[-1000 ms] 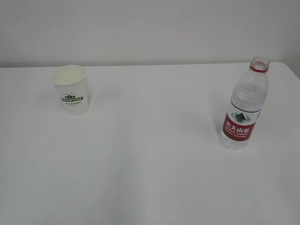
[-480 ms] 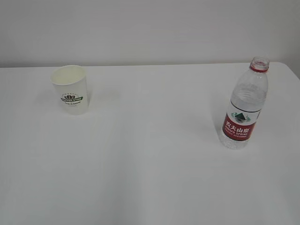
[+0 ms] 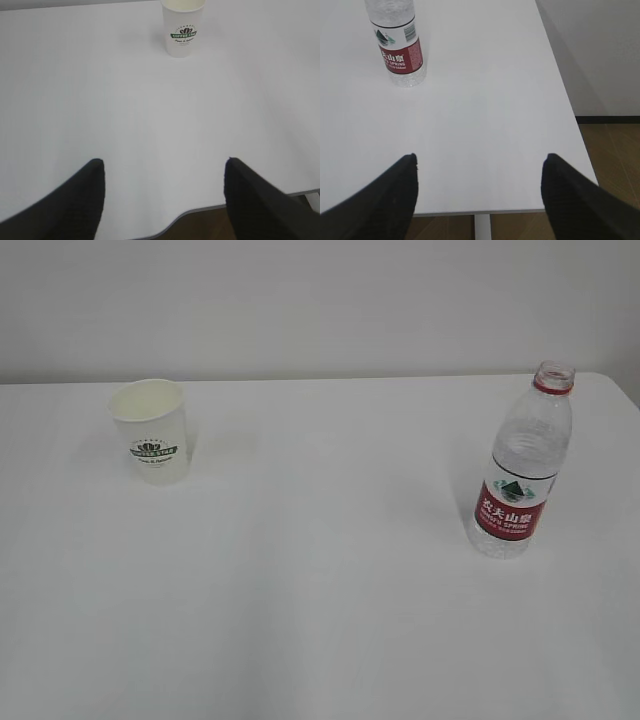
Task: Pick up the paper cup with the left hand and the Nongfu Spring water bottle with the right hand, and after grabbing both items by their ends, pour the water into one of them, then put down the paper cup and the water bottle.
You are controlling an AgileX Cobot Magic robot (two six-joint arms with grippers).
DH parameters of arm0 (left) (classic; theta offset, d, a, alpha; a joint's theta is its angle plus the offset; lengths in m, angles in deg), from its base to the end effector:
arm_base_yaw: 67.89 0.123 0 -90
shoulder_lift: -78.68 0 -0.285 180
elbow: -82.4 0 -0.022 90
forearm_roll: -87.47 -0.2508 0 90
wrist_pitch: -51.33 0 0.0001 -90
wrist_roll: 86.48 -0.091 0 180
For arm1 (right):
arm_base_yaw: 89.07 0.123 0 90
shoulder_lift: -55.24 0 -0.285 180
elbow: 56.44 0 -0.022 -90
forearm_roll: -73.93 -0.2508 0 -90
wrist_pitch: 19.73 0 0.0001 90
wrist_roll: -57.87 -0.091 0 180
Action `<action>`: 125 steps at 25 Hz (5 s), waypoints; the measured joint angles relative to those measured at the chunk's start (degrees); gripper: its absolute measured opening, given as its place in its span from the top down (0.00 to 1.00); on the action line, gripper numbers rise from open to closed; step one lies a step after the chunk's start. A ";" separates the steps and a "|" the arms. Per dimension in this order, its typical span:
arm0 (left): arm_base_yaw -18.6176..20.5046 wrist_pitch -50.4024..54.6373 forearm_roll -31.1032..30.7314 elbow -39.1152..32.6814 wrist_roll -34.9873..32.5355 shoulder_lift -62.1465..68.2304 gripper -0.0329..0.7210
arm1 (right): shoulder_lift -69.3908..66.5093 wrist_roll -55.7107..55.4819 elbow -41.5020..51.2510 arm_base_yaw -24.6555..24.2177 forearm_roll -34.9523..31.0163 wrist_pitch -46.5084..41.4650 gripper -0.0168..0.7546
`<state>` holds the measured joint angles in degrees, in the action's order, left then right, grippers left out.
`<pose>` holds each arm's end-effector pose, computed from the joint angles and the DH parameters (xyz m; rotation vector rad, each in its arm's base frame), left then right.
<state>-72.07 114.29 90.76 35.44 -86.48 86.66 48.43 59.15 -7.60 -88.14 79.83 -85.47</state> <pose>-0.0096 -0.0040 0.2821 0.0799 2.0568 -0.1140 -0.0108 -0.0087 0.2694 -0.0298 2.1164 -0.1282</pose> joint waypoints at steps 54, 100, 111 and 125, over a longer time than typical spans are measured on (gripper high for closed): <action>0.00 -18.93 1.75 2.86 1.11 8.86 0.17 | -12.97 0.49 -3.05 0.00 -1.57 19.68 0.18; 0.00 -38.43 5.68 2.86 1.20 39.98 0.19 | -39.18 13.10 -3.05 0.00 -17.50 36.50 0.20; 0.00 -44.49 5.69 2.86 1.20 46.31 0.19 | -43.45 27.10 -3.05 0.00 -29.68 43.41 0.21; 0.00 -52.83 5.80 2.86 1.20 52.16 0.21 | -48.94 34.26 -3.05 0.00 -35.15 47.36 0.21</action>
<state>-72.07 61.46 96.55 38.30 -85.29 138.82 -0.51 93.41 -10.65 -88.14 44.68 -38.11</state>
